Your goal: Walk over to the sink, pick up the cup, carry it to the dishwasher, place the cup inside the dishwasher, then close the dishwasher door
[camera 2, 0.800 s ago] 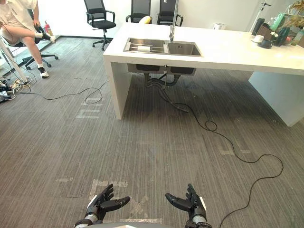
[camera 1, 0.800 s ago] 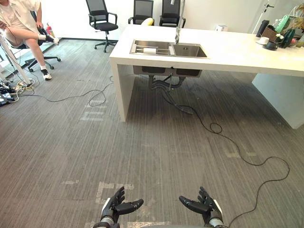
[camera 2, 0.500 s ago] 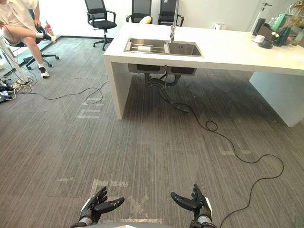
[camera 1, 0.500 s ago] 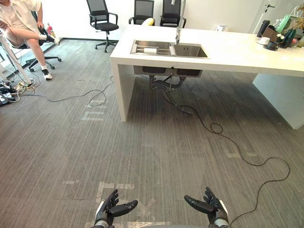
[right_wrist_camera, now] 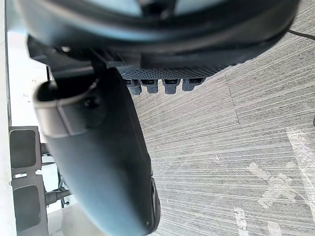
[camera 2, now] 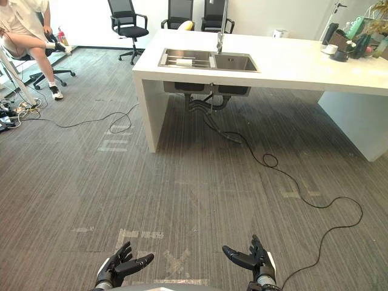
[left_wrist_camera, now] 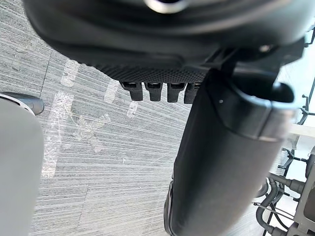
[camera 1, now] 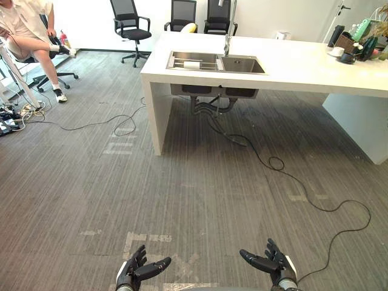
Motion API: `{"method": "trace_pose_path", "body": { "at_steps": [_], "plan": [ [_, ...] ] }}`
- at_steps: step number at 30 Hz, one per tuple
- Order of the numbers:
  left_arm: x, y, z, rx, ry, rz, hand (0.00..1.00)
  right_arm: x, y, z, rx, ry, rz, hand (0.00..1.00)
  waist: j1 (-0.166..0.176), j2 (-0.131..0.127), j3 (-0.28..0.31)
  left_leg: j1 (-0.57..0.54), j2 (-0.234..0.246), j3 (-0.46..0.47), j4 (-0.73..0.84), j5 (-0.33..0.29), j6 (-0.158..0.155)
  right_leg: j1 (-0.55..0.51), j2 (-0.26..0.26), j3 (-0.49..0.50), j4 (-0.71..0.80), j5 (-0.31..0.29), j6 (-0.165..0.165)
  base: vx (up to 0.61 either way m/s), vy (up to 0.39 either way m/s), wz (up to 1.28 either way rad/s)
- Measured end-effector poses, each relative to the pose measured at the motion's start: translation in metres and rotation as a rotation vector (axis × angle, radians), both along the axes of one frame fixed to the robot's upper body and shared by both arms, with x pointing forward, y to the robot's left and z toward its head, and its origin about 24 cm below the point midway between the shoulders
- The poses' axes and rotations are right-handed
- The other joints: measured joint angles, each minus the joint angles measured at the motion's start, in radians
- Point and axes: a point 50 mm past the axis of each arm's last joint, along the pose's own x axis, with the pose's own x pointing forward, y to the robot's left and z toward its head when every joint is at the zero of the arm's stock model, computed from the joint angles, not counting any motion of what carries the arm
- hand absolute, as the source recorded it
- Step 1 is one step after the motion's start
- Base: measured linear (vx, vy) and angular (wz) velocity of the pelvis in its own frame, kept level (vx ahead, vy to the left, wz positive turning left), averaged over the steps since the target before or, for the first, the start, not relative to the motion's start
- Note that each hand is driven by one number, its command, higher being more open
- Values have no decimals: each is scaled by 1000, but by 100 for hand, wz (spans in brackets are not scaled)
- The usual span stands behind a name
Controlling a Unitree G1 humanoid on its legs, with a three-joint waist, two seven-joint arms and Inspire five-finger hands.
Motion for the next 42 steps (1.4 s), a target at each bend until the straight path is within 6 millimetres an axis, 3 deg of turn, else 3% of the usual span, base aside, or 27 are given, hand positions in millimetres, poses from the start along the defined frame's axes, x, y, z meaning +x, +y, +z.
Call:
{"method": "trace_pose_path", "body": {
  "at_steps": [6, 14, 16, 19, 23, 27, 30, 31, 32, 35, 37, 38, 40, 42],
  "plan": [
    [0, -1, 0, -1, -4, 1, 100, 0, -6, 2, -13, -13, -24, 100, 0, 13, 0, 0, 3, 20, 25, -20, 7, -1, -2, 8, 20, -16, 3, 7, 0, -3],
    [-6, 1, 2, 6, -15, 13, 100, -2, -11, 7, -35, -37, -31, 100, 4, 20, 3, -28, 20, 33, 128, -92, 9, -40, -6, 27, 127, -91, 0, 40, -6, -6],
    [-9, -1, 2, 1, -22, 15, 100, -2, -14, 10, -49, -56, -37, 100, 3, 20, 4, -55, 20, 38, 196, -134, 22, -89, -27, 35, 236, -155, 4, 59, -10, -9],
    [-8, -6, 2, -22, -28, 3, 100, -1, -23, 13, -80, -67, -36, 100, 4, 11, 15, -73, -4, 45, 293, -201, 53, -171, -96, 24, 468, -260, 39, 70, 6, -7],
    [-9, -2, 4, -6, -41, -1, 100, -1, -26, 14, -97, -66, -39, 100, 1, 7, 49, -50, -21, 34, 368, -260, 72, -316, -211, -27, 857, -270, 32, 107, 10, 4],
    [0, 10, 9, 30, -79, 14, 100, 6, -20, 14, -78, -84, 8, 100, 3, 23, 72, -28, 41, 14, 383, -292, 40, -380, -210, -72, 732, -298, 38, 116, -95, 12],
    [3, 25, 15, 57, -101, 45, 100, 14, -14, 16, -60, -117, 62, 100, 2, 5, 85, -29, 116, 10, 458, -361, -32, -450, -201, -31, 597, -217, 43, 223, -265, -4],
    [2, 31, 16, 72, -96, 41, 100, 11, -14, 15, -54, -111, 68, 100, 3, -8, 84, -16, 140, 7, 502, -403, -67, -445, -206, -34, 609, -105, 17, 339, -356, 0],
    [1, 30, 15, 62, -87, 49, 100, 8, -16, 14, -57, -99, 66, 100, 3, 2, 83, 10, 182, 6, 521, -424, -94, -433, -183, -51, 670, -161, -16, 363, -359, 0],
    [1, 17, 11, 19, -94, 76, 100, 9, -20, 15, -65, -100, 54, 100, 0, 32, 71, -8, 247, 2, 611, -404, -90, -418, -129, -77, 702, -251, -35, 397, -329, -5],
    [-1, 5, 8, -19, -91, 81, 100, 6, -22, 14, -63, -78, 56, 100, -1, 51, 63, -70, 292, -3, 753, -326, -41, -377, -96, -95, 667, -274, -46, 288, -245, 2],
    [-5, -1, 6, -41, -84, 82, 100, 0, -22, 12, -60, -58, 53, 100, -4, 56, 60, -120, 329, -2, 876, -224, -1, -311, -67, -107, 598, -285, -66, 372, -247, 9],
    [-9, -5, 5, -52, -76, 84, 100, -2, -23, 12, -63, -52, 46, 100, -5, 64, 57, -178, 341, 17, 974, -256, 0, -244, -50, -110, 523, -271, -89, 348, -172, 0],
    [-6, -8, 5, -59, -85, 83, 100, 0, -24, 13, -69, -60, 41, 100, -5, 53, 65, -249, 306, 83, 936, -297, 3, -162, -42, -113, 411, -246, -85, 298, -63, -3]
  ]
}}
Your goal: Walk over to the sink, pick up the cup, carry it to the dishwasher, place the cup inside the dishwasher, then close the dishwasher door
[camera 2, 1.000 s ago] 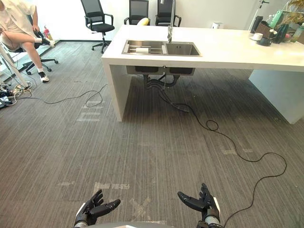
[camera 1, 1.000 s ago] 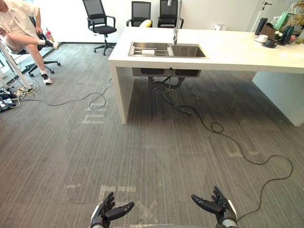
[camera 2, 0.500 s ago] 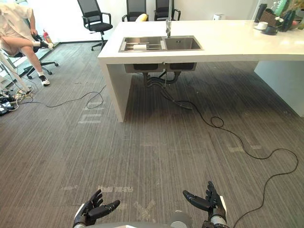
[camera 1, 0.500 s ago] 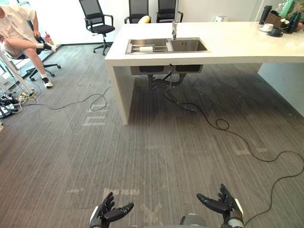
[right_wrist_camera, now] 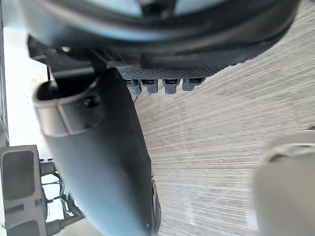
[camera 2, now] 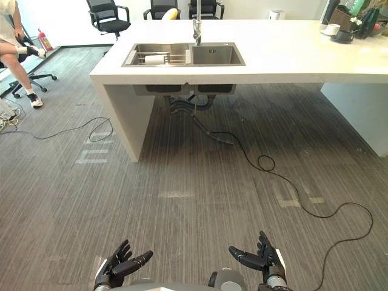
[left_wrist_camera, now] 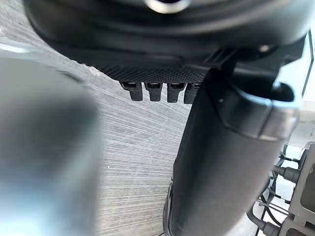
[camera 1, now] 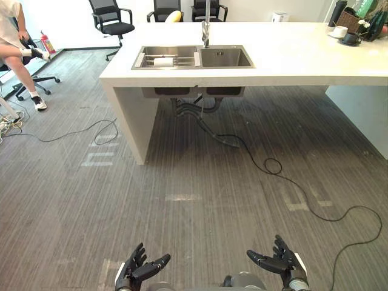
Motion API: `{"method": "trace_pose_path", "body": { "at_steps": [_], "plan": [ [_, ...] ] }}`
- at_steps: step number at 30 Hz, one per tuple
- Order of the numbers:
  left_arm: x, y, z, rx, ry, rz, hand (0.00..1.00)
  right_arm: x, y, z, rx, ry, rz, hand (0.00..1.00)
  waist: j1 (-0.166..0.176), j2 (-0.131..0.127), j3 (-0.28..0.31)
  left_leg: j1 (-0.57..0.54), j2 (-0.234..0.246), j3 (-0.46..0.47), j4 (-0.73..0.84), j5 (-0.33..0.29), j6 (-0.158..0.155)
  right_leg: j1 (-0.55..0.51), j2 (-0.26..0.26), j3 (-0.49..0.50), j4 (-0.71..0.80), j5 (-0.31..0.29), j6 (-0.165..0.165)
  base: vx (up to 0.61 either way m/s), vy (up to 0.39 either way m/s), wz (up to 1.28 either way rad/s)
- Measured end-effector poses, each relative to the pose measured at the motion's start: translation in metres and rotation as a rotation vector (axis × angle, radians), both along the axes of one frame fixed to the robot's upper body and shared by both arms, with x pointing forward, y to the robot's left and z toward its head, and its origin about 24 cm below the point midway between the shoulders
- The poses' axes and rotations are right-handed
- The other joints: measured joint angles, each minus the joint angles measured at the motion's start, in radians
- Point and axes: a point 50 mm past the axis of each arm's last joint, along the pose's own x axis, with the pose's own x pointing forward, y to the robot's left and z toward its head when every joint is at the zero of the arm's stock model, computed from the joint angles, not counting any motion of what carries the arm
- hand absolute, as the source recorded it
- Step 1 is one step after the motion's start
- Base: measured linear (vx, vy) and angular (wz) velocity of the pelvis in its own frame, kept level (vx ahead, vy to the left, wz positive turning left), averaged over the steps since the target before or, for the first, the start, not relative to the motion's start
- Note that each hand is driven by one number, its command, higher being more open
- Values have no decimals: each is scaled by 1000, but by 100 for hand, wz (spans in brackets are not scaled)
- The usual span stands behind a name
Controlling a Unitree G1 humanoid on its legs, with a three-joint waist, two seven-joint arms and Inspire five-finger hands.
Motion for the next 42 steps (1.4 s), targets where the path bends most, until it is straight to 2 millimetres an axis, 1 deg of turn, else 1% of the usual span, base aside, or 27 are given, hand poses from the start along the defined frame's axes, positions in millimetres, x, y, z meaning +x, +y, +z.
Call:
{"method": "trace_pose_path", "body": {
  "at_steps": [1, 3, 4, 5, 7, 8, 9, 10, 11, 12, 13, 14, 15, 17, 18, 19, 22, 24, 27, 28, 31, 32, 33, 35, 36, 39, 42],
  "plan": [
    [5, -1, 1, -2, -16, -3, 100, 3, -2, 2, -6, -13, -5, 100, 2, -3, 1, -30, -58, 33, -129, -10, -10, 39, -12, -3, -51, 23, 23, 408, -35, 5],
    [12, -3, 3, -7, -41, -7, 100, 6, -7, 5, -18, -34, -27, 100, 1, -3, 8, -66, -147, 52, -339, 2, -14, 80, -34, -10, -98, 28, 31, 338, 25, 9],
    [18, -5, 6, -8, -66, -7, 100, 11, -10, 7, -27, -45, -42, 100, 4, -2, 17, -96, -208, 46, -500, 67, -20, 114, -48, -12, -126, 28, 37, 322, 83, -1],
    [20, -5, 8, 0, -89, -5, 100, 13, -11, 8, -33, -50, -41, 100, 11, 6, 21, -133, -229, 43, -633, 168, -27, 143, -45, -8, -154, 24, 53, 320, 101, -11],
    [20, -4, 9, 6, -95, 3, 100, 17, -8, 9, -33, -61, -25, 100, 24, 19, 30, -173, -215, 54, -704, 291, -32, 180, -34, 17, -149, -16, 100, 344, 172, -45],
    [12, -4, 6, 2, -71, 13, 100, 16, -4, 7, -25, -48, -11, 100, 41, 11, 27, -165, -204, 76, -646, 357, 6, 205, -45, 48, -132, -54, 109, 385, 222, -62],
    [8, -4, 5, 1, -59, 18, 100, 16, 0, 6, -20, -41, 2, 100, 47, 3, 24, -171, -210, 88, -602, 344, 31, 217, -60, 59, -126, -76, 110, 421, 235, -54],
    [5, -3, 5, -6, -57, 26, 100, 16, 4, 5, -15, -35, 19, 100, 50, -18, 17, -193, -217, 108, -504, 277, 96, 222, -92, 74, -99, -116, 97, 544, 253, -25],
    [5, 2, 6, 7, -54, 27, 100, 12, 7, 3, -9, -19, 26, 100, 52, -40, 1, -209, -236, 116, -438, 210, 126, 219, -130, 75, -53, -137, 102, 455, 205, -11],
    [5, 4, 6, 12, -53, 31, 100, 12, 7, 2, -8, -14, 29, 100, 51, -41, -4, -209, -247, 116, -417, 182, 137, 203, -153, 82, 7, -134, 108, 580, 251, 7],
    [7, 5, 7, 16, -63, 36, 100, 10, 8, 1, -3, -5, 32, 100, 52, -57, -2, -205, -265, 120, -374, 136, 145, 132, -202, 112, 182, -103, 144, 485, 212, 11],
    [7, 6, 7, 21, -66, 41, 100, 10, 10, 0, 7, 2, 42, 100, 53, -57, -6, -179, -279, 122, -352, 88, 152, 58, -246, 156, 382, -32, 149, 589, 243, 7],
    [7, 7, 7, 22, -64, 43, 100, 9, 12, -1, 11, 9, 51, 100, 51, -62, -5, -158, -285, 122, -348, 69, 155, 20, -262, 171, 473, -8, 155, 483, 149, -2],
    [5, 7, 7, 26, -60, 46, 100, 8, 16, -3, 26, 21, 75, 100, 49, -62, -2, -72, -287, 113, -367, 32, 150, -48, -265, 164, 608, -23, 133, 410, 91, 0],
    [5, 6, 8, 33, -62, 46, 100, 7, 18, -4, 32, 25, 87, 100, 44, -60, -2, -8, -287, 103, -414, 30, 144, -81, -244, 139, 595, -44, 137, 410, 55, 23],
    [10, 7, 10, 42, -78, 38, 100, 7, 20, -4, 35, 25, 95, 100, 34, -46, 4, 46, -278, 82, -460, 35, 135, -108, -211, 100, 511, -57, 148, 471, 27, 37],
    [32, 12, 19, 75, -143, 24, 100, 4, 21, -4, 38, 26, 101, 100, 23, -42, 7, 120, -244, 23, -529, 39, 108, -171, -139, 48, 228, -49, 150, 374, -53, 58],
    [51, 17, 28, 107, -192, 12, 100, 1, 22, -5, 41, 22, 100, 100, 23, -46, 14, 157, -220, -26, -536, 20, 71, -228, -119, 56, 17, 56, 151, 316, -124, 57],
    [56, 20, 33, 130, -223, 11, 100, -4, 30, -6, 67, 18, 93, 100, 23, -66, 22, 208, -214, -33, -503, -28, 10, -247, -135, 73, -24, 168, 112, 324, -217, 39],
    [57, 22, 38, 148, -248, 16, 100, -8, 33, -5, 79, 16, 95, 100, 16, -67, 23, 229, -204, -41, -482, -69, -8, -248, -139, 84, 34, 237, 95, 392, -334, 42],
    [63, 7, 53, 125, -349, 30, 100, -6, 22, 1, 56, -3, 119, 100, 22, -2, 4, 248, -126, -51, -469, -107, -68, -281, -105, 51, 172, 109, 72, 432, -344, 23],
    [66, 4, 57, 119, -376, 24, 100, -5, 20, 2, 51, -5, 116, 100, 22, 5, 9, 233, -115, -43, -430, -95, -66, -279, -103, 43, 180, 93, 66, 372, -256, 15],
    [72, -2, 65, 109, -425, 6, 100, -3, 14, 2, 42, 3, 100, 100, 18, 7, 11, 172, -88, -27, -299, -38, -40, -266, -101, 34, 178, 72, 58, 358, -267, 13],
    [80, -10, 82, 91, -517, 1, 100, -7, 7, 3, 25, 18, 86, 100, 9, 20, 19, 88, -23, -9, -85, 124, 7, -177, -82, 11, 123, 49, 36, 332, -281, 19],
    [83, -11, 87, 88, -545, -1, 100, -7, 5, 3, 20, 21, 83, 100, 10, 15, 22, 67, -9, -7, -38, 120, 16, -150, -74, 6, 97, 47, 31, 234, -178, 5],
    [98, -12, 121, 77, -716, -29, 100, -9, -2, 4, -5, 26, 61, 100, 7, 21, 18, -10, -40, 23, -57, 50, 4, -49, -62, 9, -36, 67, 27, 330, -147, -14],
    [111, -17, 155, 63, -892, -46, 100, -12, -5, 3, -20, 48, 43, 100, 9, 23, 17, -34, -186, 9, -443, 57, -6, 42, -71, 11, -166, 106, 62, 350, -14, -6]
  ]
}}
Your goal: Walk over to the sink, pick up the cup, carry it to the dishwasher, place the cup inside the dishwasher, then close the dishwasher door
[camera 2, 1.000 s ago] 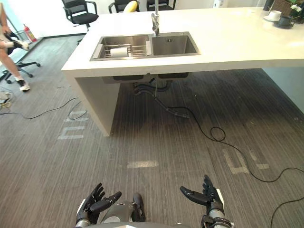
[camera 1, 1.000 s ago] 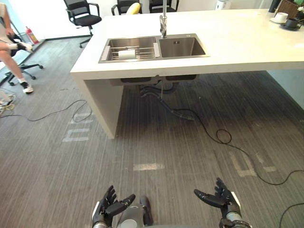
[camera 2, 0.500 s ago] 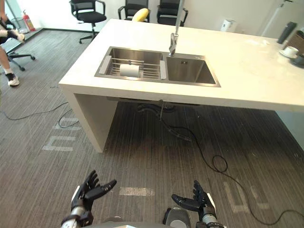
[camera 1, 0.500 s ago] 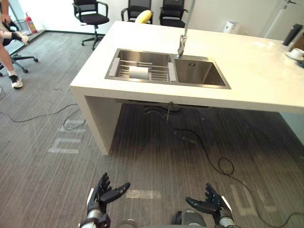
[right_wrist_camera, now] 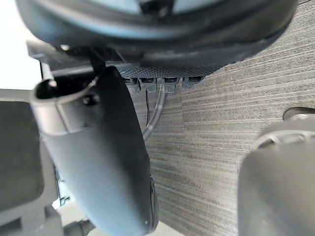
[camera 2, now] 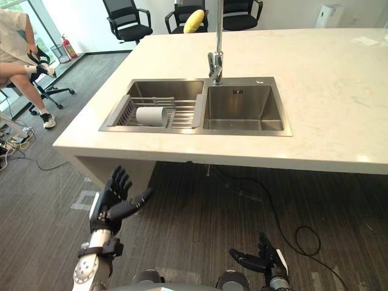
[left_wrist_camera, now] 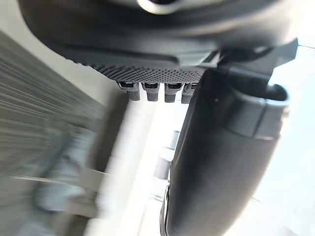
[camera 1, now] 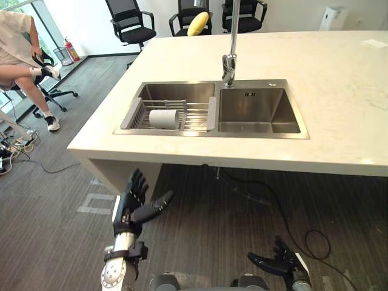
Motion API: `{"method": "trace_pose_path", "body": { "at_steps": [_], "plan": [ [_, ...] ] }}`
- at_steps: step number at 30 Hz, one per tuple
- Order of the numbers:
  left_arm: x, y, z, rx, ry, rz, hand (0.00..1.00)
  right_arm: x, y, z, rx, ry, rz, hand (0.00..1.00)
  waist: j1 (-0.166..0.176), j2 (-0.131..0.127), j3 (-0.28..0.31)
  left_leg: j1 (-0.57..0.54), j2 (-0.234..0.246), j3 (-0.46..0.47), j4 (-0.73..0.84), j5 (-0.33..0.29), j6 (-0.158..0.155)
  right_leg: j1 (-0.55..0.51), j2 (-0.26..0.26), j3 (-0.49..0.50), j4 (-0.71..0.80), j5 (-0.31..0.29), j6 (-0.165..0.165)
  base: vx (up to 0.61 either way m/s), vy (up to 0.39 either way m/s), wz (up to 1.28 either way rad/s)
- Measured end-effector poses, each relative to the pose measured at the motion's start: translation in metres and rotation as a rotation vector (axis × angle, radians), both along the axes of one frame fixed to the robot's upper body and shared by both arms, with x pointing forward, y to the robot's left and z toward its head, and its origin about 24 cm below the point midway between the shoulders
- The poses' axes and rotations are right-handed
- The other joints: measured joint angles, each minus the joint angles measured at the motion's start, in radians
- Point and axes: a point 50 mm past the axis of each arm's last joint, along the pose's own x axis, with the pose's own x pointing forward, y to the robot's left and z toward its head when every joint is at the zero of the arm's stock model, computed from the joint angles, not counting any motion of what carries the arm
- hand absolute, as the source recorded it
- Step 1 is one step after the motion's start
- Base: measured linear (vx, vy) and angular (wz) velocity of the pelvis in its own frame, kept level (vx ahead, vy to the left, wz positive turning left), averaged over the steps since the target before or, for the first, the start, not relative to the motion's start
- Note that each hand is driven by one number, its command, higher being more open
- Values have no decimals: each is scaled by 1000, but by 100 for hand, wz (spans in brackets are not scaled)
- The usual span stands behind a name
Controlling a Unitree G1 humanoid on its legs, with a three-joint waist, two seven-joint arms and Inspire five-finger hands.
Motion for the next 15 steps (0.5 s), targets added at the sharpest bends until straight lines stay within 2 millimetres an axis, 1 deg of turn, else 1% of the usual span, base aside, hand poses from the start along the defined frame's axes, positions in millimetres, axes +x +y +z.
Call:
{"method": "trace_pose_path", "body": {
  "at_steps": [1, 2, 3, 4, 5, 6, 7, 8, 9, 10, 11, 12, 13, 14, 15],
  "plan": [
    [2, -2, 7, -1, -34, -5, 100, -1, -1, -1, -6, 10, -5, 100, 2, 1, 0, -14, -42, -21, -95, 31, 1, 19, -4, 3, -23, 3, 5, 242, 47, -10],
    [3, -4, 10, -2, -51, -4, 100, -2, -3, -2, -11, 20, -11, 100, 5, 4, 0, -23, -61, -28, -152, 60, 2, 35, -3, 5, -34, 5, 9, 245, 66, -24],
    [4, -7, 15, -1, -69, 0, 100, -4, -2, -5, -9, 47, -18, 100, 13, 15, -4, -34, -79, -38, -244, 139, 3, 62, 7, 21, -50, 3, 14, 371, 144, -50],
    [3, -9, 20, 2, -83, 5, 100, -10, -3, -6, -19, 69, -10, 100, 30, 36, -16, -44, -66, -38, -290, 254, -4, 76, 27, 49, -42, -23, 45, 370, 166, -64],
    [1, -8, 22, 3, -92, 15, 100, -13, -3, -6, -25, 80, 1, 100, 39, 52, -21, -50, -49, -37, -275, 343, 7, 83, 44, 64, -33, -43, 59, 351, 189, -71],
    [0, -5, 23, 19, -95, 34, 100, -15, 8, -12, -2, 111, 11, 100, 47, 27, -32, -47, -55, -12, -208, 288, 54, 94, 19, 86, 6, -82, 62, 212, 115, -43],
    [0, -4, 27, 34, -109, 37, 100, -19, 15, -13, 14, 118, 18, 100, 46, 4, -43, -53, -69, -4, -179, 246, 66, 94, -2, 91, 18, -110, 75, 322, 166, -28],
    [-1, -4, 36, 49, -144, 31, 100, -23, 24, -16, 38, 133, 21, 100, 52, -22, -45, -56, -87, 12, -151, 200, 78, 95, -31, 99, 32, -135, 81, 342, 161, -13],
    [-5, -4, 45, 55, -180, 27, 100, -28, 28, -18, 54, 155, 22, 100, 59, -41, -58, -58, -105, 20, -136, 164, 86, 96, -53, 104, 45, -150, 74, 373, 165, -15],
    [-6, -4, 49, 56, -200, 26, 100, -31, 28, -19, 58, 164, 23, 100, 58, -44, -61, -55, -111, 25, -129, 148, 91, 85, -63, 107, 89, -147, 80, 344, 133, -19],
    [-6, -4, 55, 58, -230, 29, 100, -32, 28, -20, 63, 172, 22, 100, 69, -44, -61, -40, -119, 32, -116, 120, 99, 18, -102, 107, 250, -140, 91, 215, 81, -12],
    [-6, -4, 58, 63, -242, 26, 100, -33, 28, -21, 66, 179, 19, 100, 69, -45, -60, -25, -124, 34, -115, 109, 104, -18, -126, 107, 343, -125, 108, 336, 117, -9],
    [-7, -2, 60, 77, -251, 19, 100, -37, 29, -24, 73, 201, 11, 100, 63, -44, -60, 14, -124, 34, -116, 97, 109, -61, -151, 103, 473, -113, 108, 327, 78, 1],
    [-7, 0, 60, 90, -248, 16, 100, -41, 29, -25, 80, 206, 5, 100, 56, -41, -66, 54, -118, 28, -120, 85, 111, -70, -151, 84, 503, -127, 90, 381, 81, 6],
    [-7, 1, 60, 97, -248, 16, 100, -41, 30, -25, 82, 200, 6, 100, 51, -37, -69, 65, -116, 25, -128, 84, 109, -77, -146, 70, 496, -137, 86, 291, 7, 10]
  ]
}}
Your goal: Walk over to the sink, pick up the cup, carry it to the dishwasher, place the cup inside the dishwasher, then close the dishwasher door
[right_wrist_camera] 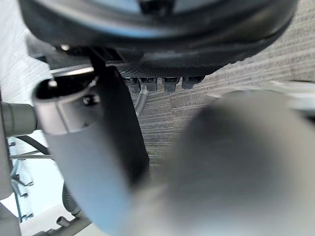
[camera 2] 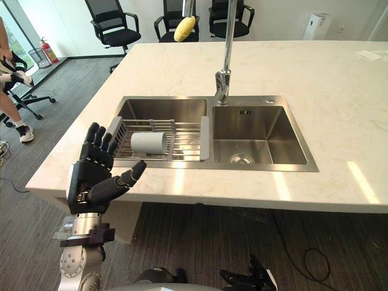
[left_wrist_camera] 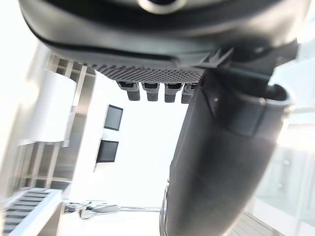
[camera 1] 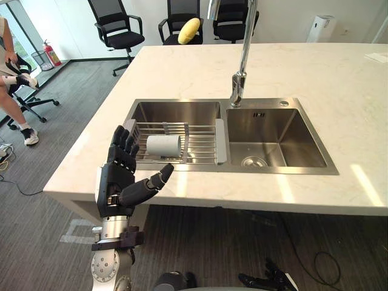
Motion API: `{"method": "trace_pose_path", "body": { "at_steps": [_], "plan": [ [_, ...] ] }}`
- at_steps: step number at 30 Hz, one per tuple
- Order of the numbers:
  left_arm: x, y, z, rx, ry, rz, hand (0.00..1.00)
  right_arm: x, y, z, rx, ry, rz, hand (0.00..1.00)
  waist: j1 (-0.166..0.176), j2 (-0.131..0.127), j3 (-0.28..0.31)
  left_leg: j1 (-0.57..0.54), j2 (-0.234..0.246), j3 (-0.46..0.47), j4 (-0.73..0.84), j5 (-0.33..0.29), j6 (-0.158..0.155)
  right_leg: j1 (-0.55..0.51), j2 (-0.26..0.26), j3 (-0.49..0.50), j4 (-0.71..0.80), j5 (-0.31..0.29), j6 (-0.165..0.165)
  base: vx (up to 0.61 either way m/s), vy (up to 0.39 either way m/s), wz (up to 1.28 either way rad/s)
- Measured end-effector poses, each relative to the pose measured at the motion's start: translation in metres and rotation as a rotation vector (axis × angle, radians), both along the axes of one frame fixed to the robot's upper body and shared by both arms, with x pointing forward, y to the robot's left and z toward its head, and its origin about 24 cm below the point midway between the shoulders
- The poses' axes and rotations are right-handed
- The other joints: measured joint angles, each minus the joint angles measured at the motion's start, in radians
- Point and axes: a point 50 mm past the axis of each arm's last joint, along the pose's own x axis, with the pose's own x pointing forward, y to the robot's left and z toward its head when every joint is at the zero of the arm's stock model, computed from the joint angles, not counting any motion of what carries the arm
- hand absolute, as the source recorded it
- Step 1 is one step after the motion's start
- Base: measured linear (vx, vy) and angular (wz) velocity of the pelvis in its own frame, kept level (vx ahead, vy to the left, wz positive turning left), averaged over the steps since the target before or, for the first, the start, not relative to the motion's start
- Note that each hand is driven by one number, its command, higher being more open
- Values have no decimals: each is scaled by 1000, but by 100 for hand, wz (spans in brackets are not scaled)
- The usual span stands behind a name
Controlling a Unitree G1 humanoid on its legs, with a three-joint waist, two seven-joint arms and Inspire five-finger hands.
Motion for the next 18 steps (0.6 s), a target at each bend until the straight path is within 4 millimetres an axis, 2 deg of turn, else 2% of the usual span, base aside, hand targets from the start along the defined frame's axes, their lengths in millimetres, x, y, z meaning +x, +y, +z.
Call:
{"method": "trace_pose_path", "body": {
  "at_steps": [3, 4, 5, 6, 7, 8, 9, 11, 14, 15, 16, 18],
  "plan": [
    [7, 2, 5, 14, -23, -1, 100, 6, 1, 3, -4, -57, 16, 100, -13, 6, -2, 42, 41, -20, -35, 3, -14, -44, 61, -67, -170, -25, -5, 252, -72, 13],
    [12, 3, 5, 23, -27, -3, 100, 7, 2, 3, -1, -66, 20, 100, -16, 7, -4, 47, 60, -29, -39, 2, -34, -57, 88, -71, -277, -6, -9, 182, -131, 19],
    [17, 5, 4, 54, -11, 2, 100, 6, 3, 3, 4, -66, 21, 100, -23, -5, -2, 59, 64, -44, -43, 3, -48, -47, 108, -66, -390, 127, -35, 170, -157, 31],
    [20, 5, 2, 72, 4, 3, 100, 4, 4, 2, 6, -58, 20, 100, -31, -9, -4, 67, 65, -54, -48, 0, -59, -34, 112, -66, -403, 168, -32, 169, -196, 28],
    [23, 5, -3, 85, 37, 6, 100, 3, 1, 1, -1, -50, 14, 100, -33, -1, -10, 82, 81, -62, -61, 4, -74, -11, 131, -73, -427, 170, -36, 178, -227, 11],
    [23, 2, -9, 87, 69, 2, 100, 4, -5, 2, -14, -53, 2, 100, -32, 27, -22, 85, 104, -61, -86, 11, -92, 6, 165, -82, -475, 182, -52, 165, -210, 0],
    [23, -1, -11, 100, 83, -1, 100, 4, -7, 3, -19, -54, -3, 100, -33, 40, -26, 79, 114, -60, -90, 15, -99, 9, 178, -89, -496, 188, -59, 112, -152, -1],
    [24, -10, -14, 126, 100, -25, 100, 3, -10, 2, -24, -41, -7, 100, -28, 48, -30, 54, 129, -46, -48, 22, -112, 20, 191, -95, -529, 190, -66, 68, -116, 7],
    [22, -22, -18, 168, 112, -45, 100, 0, -16, 2, -33, -21, -3, 100, -25, 44, -9, -29, 172, -22, 204, 33, -127, 93, 196, -100, -579, 199, -74, 56, -107, 0],
    [22, -22, -16, 189, 106, -46, 100, 0, -18, 3, -38, -18, -2, 100, -23, 43, -9, -36, 180, -17, 243, 33, -128, 113, 195, -97, -590, 201, -75, 66, -59, -12],
    [22, -23, -14, 201, 96, -48, 100, 0, -20, 3, -42, -20, 0, 100, -23, 47, -13, -33, 179, -14, 223, 37, -123, 112, 195, -95, -592, 201, -75, 75, -18, -13],
    [23, -25, -3, 261, 42, -54, 100, 3, -26, 5, -58, -27, 3, 100, -28, 60, -26, 24, 143, -19, 49, 52, -115, 100, 196, -88, -606, 213, -65, 79, 13, 1]
  ]
}}
